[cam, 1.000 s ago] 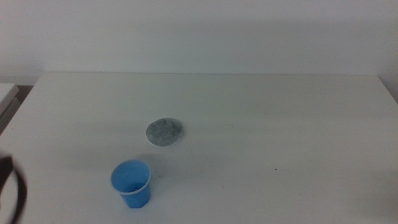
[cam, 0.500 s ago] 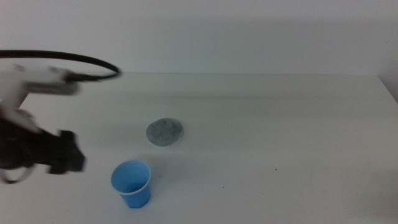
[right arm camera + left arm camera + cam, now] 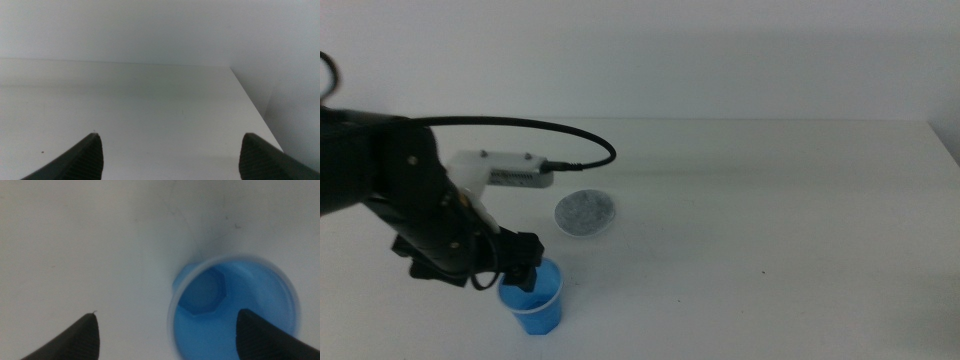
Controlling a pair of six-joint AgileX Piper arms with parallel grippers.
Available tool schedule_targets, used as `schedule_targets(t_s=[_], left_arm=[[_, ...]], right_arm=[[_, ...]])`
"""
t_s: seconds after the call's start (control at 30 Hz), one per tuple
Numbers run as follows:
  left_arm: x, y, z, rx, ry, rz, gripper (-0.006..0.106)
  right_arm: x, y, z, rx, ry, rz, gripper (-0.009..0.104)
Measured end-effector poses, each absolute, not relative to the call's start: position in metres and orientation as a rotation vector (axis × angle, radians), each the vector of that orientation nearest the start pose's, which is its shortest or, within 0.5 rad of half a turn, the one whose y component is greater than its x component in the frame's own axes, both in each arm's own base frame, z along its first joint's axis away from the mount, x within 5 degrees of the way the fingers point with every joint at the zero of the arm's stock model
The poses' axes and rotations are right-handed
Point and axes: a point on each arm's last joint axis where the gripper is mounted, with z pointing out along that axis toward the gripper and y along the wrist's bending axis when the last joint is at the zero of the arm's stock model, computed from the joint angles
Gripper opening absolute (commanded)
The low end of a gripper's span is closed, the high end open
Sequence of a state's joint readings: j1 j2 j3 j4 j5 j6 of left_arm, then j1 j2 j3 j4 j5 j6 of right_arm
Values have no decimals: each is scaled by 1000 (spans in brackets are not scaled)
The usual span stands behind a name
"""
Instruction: Place an empty cup on a cup mat.
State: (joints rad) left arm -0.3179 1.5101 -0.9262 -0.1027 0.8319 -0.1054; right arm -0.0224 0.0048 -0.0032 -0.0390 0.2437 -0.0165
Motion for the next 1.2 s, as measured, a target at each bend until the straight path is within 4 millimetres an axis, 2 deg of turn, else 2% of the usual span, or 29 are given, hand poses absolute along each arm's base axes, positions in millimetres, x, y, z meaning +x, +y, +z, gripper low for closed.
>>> schedule_targets(t_s=[0.07,0.17,0.33,0.37,0.47,0.57,0.7,0.8,0.9,1.0,1.2], left_arm=[[262,-94,210,210,2930,-202,83],[267,-96,199,204,2954,-198,62],[269,-97,192,188,2973,-203,9],[269,-98,192,182,2975,-208,1],[272,-100,197,170,2965,-229,-2],[283,-103,215,167,2925,-247,-2],[308,-112,248,158,2831,-276,-2],[333,-119,259,173,2810,-271,-2],[360,-128,257,186,2819,-257,-2],[383,-135,245,191,2841,-250,-2],[407,-143,220,198,2880,-236,-2]], right_arm=[[56,-2,192,-21,1729,-65,93],[56,-2,192,-21,1729,-65,93],[56,-2,192,-21,1729,-65,93],[56,-2,192,-21,1729,-65,93],[56,-2,192,-21,1729,-65,93],[56,-2,192,-21,1729,-65,93],[56,-2,192,-21,1729,-65,93],[56,-2,192,-21,1729,-65,93],[56,-2,192,-21,1729,-65,93],[56,-2,192,-21,1729,-65,93],[56,-2,192,-21,1729,-65,93]])
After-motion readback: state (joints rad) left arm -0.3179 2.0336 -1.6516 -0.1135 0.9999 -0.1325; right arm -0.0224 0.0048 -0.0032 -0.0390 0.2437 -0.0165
